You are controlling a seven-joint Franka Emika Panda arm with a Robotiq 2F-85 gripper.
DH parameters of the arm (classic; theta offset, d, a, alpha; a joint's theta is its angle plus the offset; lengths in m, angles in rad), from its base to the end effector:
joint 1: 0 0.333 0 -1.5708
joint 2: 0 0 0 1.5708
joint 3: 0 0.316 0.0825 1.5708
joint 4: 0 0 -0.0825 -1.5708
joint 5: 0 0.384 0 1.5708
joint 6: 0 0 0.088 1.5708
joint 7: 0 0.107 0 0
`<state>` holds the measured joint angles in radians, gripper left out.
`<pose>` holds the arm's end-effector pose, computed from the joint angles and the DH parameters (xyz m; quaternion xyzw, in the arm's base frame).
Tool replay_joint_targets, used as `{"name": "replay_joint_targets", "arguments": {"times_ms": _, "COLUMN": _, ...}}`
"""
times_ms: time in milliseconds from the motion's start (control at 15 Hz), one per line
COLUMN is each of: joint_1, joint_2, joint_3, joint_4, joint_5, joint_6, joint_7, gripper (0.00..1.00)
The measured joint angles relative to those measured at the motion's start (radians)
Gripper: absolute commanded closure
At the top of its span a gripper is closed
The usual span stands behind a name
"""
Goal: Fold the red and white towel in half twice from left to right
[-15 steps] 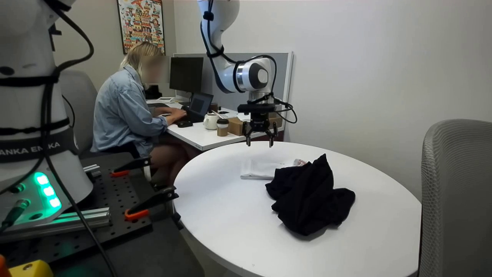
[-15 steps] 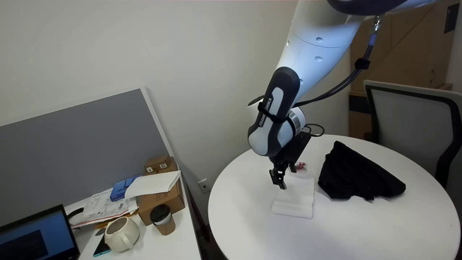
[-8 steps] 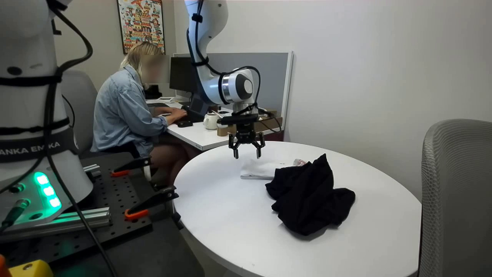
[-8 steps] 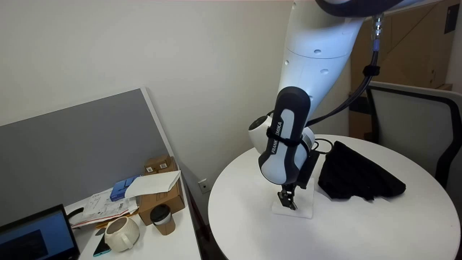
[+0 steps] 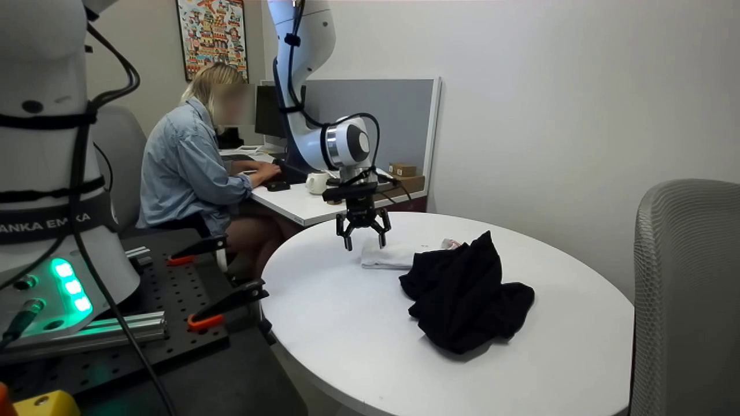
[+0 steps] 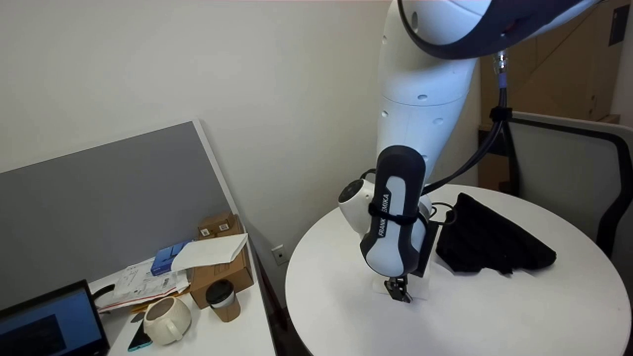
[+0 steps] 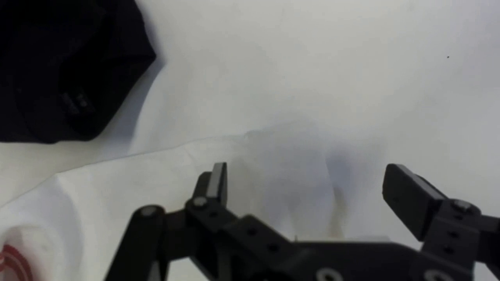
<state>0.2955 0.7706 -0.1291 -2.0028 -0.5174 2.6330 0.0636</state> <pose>0.5558 0.1013 0.0566 0.9404 0.2942 -0.0552 0.1610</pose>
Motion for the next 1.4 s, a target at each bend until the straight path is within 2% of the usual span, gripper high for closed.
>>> {"name": "replay_joint_targets", "arguments": {"times_ms": 133, "joint_1": 0.001, "joint_2": 0.007, "joint_3": 0.000, "joint_4": 0.002, "joint_5": 0.000, "joint_6": 0.000, "joint_7": 0.000, "gripper": 0.33}}
{"name": "replay_joint_targets", "arguments": {"times_ms": 533, "joint_1": 0.001, "joint_2": 0.029, "joint_3": -0.002, "joint_4": 0.022, "joint_5": 0.000, "joint_6": 0.000, "joint_7": 0.000, "gripper": 0.81}}
{"name": "replay_joint_targets", "arguments": {"times_ms": 667, "joint_1": 0.001, "joint_2": 0.035, "joint_3": -0.002, "joint_4": 0.032, "joint_5": 0.000, "joint_6": 0.000, "joint_7": 0.000, "gripper": 0.92}}
{"name": "replay_joint_targets", "arguments": {"times_ms": 867, "joint_1": 0.001, "joint_2": 0.044, "joint_3": -0.002, "joint_4": 0.046, "joint_5": 0.000, "joint_6": 0.000, "joint_7": 0.000, "gripper": 0.95}}
{"name": "replay_joint_targets", "arguments": {"times_ms": 933, "joint_1": 0.001, "joint_2": 0.047, "joint_3": -0.002, "joint_4": 0.051, "joint_5": 0.001, "joint_6": 0.000, "joint_7": 0.000, "gripper": 0.91}}
{"name": "replay_joint_targets", "arguments": {"times_ms": 1400, "joint_1": 0.000, "joint_2": 0.049, "joint_3": 0.008, "joint_4": 0.054, "joint_5": 0.008, "joint_6": 0.000, "joint_7": 0.000, "gripper": 0.91}}
